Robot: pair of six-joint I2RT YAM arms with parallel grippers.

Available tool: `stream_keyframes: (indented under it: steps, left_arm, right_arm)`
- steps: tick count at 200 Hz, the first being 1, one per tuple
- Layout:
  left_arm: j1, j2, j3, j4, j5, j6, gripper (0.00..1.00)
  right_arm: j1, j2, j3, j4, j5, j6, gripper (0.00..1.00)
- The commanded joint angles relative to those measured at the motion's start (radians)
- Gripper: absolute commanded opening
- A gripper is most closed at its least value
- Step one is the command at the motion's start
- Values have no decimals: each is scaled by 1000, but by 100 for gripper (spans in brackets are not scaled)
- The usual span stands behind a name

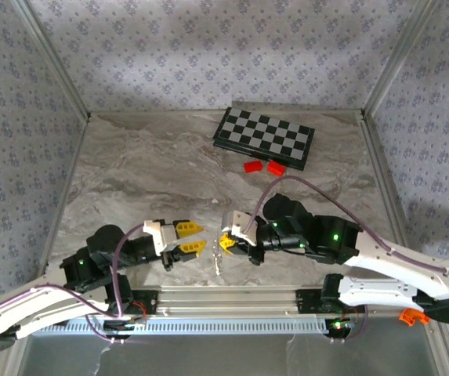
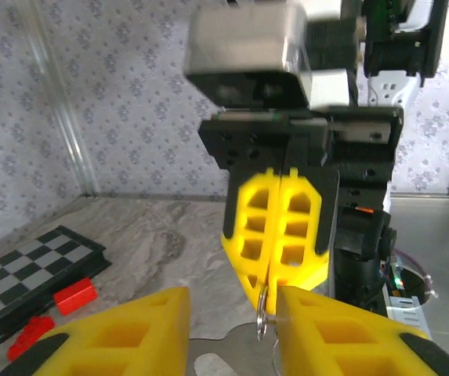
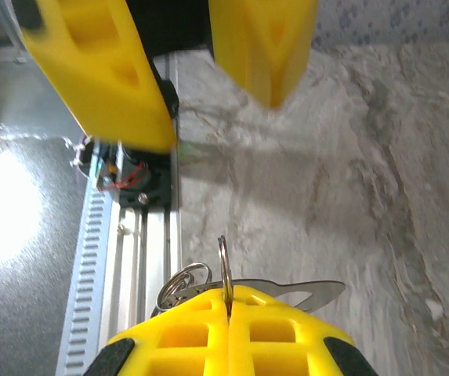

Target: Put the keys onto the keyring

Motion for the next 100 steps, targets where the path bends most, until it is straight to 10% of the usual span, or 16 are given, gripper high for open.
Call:
stream_keyframes:
  steps: [1, 100]
  left_arm:
    - [-1, 1, 56, -117, -48, 23, 37]
    - [-1, 137, 92, -99, -27, 29, 36]
  right_arm:
    - [-1, 23, 76, -141, 51, -37, 0]
    - [-4, 135, 197, -238, 68, -68, 0]
